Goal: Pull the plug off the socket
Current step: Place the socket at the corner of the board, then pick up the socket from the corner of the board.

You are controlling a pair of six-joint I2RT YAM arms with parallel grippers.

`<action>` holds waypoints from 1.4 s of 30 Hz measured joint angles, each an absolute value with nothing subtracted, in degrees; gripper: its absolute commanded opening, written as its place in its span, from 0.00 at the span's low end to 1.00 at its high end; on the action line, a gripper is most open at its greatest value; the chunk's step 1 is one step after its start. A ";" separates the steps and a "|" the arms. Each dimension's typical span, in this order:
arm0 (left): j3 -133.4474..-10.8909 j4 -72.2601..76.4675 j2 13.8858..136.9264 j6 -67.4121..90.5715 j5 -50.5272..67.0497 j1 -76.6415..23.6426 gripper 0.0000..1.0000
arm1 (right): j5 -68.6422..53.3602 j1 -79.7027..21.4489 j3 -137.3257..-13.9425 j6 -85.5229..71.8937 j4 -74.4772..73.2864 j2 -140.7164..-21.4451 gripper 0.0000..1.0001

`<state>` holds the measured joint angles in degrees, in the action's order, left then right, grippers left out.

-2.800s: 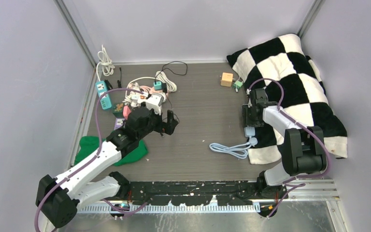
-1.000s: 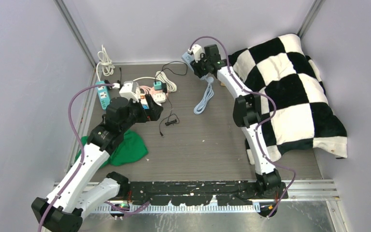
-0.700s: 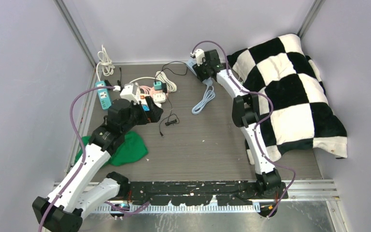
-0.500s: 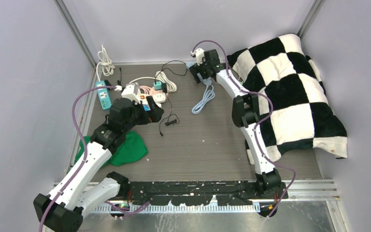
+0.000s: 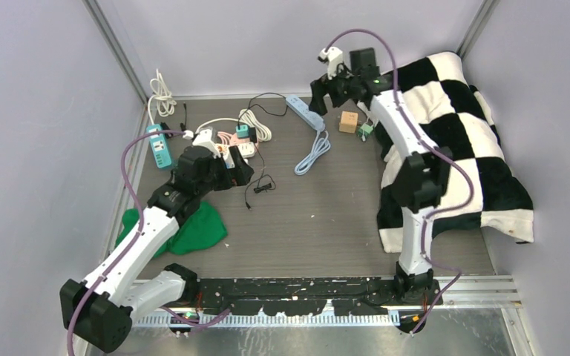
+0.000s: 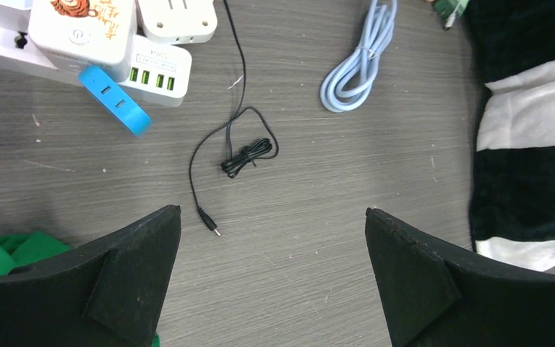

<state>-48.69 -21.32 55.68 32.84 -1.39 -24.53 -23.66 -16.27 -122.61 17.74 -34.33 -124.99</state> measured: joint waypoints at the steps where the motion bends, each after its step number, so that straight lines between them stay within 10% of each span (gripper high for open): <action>1: -48.80 -21.39 56.62 32.84 -1.41 -24.25 1.00 | -26.41 -15.79 -120.66 17.96 -35.00 -121.54 1.00; 16: -61.76 -34.63 64.03 20.14 -5.54 -19.99 1.00 | -48.23 -15.66 -76.79 22.46 -43.51 -99.02 1.00; 42: -35.86 -15.20 59.72 -3.99 8.71 11.27 0.88 | -50.57 -15.64 -74.96 20.88 -40.32 -98.85 1.00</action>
<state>-35.86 -15.20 59.72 -3.99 8.71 11.27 -50.57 -15.64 -74.96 20.88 -40.32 -98.85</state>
